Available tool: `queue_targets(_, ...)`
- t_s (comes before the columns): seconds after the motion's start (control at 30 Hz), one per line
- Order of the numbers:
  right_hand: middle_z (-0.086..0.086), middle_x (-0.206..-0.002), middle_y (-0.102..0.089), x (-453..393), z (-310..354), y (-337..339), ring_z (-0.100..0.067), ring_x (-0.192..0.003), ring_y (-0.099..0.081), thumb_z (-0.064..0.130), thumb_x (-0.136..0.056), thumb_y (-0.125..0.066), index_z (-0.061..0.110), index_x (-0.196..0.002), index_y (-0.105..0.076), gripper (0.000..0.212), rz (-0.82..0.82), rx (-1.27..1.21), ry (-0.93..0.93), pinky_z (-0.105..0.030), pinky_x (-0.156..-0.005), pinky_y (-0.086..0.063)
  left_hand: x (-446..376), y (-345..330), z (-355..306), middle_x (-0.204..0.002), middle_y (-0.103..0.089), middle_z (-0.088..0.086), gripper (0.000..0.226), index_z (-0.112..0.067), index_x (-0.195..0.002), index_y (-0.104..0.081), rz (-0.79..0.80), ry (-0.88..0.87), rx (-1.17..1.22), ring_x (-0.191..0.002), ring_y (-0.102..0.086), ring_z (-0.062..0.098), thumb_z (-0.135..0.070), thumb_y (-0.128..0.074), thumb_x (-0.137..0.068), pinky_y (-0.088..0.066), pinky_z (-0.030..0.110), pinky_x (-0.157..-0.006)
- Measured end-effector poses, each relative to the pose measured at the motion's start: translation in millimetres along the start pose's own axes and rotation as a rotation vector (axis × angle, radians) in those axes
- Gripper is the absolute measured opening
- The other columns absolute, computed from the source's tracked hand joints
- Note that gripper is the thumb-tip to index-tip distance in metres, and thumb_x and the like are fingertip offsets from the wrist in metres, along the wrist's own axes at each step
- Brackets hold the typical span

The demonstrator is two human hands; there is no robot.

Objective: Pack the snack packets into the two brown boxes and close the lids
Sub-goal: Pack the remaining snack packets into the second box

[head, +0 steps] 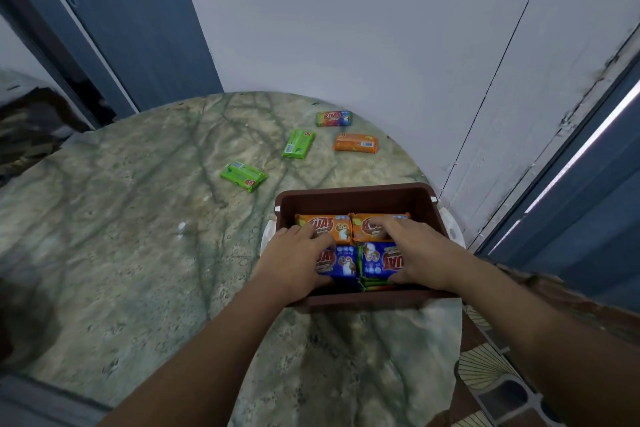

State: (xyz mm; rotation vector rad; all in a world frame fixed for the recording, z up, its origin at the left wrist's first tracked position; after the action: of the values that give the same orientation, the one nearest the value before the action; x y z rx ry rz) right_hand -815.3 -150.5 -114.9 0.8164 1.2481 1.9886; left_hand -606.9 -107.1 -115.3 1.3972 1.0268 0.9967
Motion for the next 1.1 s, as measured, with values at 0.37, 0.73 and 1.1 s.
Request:
queue_targets(0.37, 0.007, -0.135, -0.04, -4, 2, -2, -0.013, -0.125, -0.038, 0.054, -0.072, -0.082, 0.034, -0.14, -0.044, 0.08, 0.011, 0.216, 0.027, -0.033, -0.103, -0.041, 0, -1, 1, -0.128, -0.052, -0.006, 0.062, -0.042, -0.131, -0.048, 0.001, 0.0, 0.02, -0.114, -0.05, 0.017, -0.066, -0.07, -0.078, -0.039, 0.035, -0.097)
queue_targets(0.73, 0.014, -0.114, -0.052, 5, 11, 15, -0.007, -0.093, -0.06, 0.059, -0.061, -0.084, 0.037, -0.117, -0.033, 0.079, -0.142, -0.161, -0.049, -0.034, -0.075, -0.056, -1, -1, 0, -0.127, -0.052, -0.005, 0.064, -0.042, -0.133, -0.047, -0.002, -0.011, 0.0, -0.115, -0.05, 0.018, -0.067, -0.069, -0.078, -0.039, 0.036, -0.097)
queue_targets(1.1, 0.0, -0.079, -0.067, 7, -7, 31, -0.016, -0.071, -0.066, 0.062, -0.091, -0.064, 0.014, -0.093, -0.054, 0.049, -0.317, -0.239, -0.493, -0.039, -0.065, -0.057, -1, -1, 0, -0.128, -0.052, -0.004, 0.064, -0.042, -0.133, -0.047, 0.004, -0.001, 0.004, -0.116, -0.05, 0.019, -0.067, -0.069, -0.078, -0.04, 0.036, -0.098)
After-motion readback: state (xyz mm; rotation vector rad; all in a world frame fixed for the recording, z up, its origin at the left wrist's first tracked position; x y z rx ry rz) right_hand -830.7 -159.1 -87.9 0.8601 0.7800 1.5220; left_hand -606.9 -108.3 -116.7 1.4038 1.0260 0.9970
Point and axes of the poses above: each hand's wrist, its own x-axis away from the middle knuckle, its own y-axis out of the back of the hand, z = x × y, the point moved 6 cm from there along -x, towards the middle knuckle
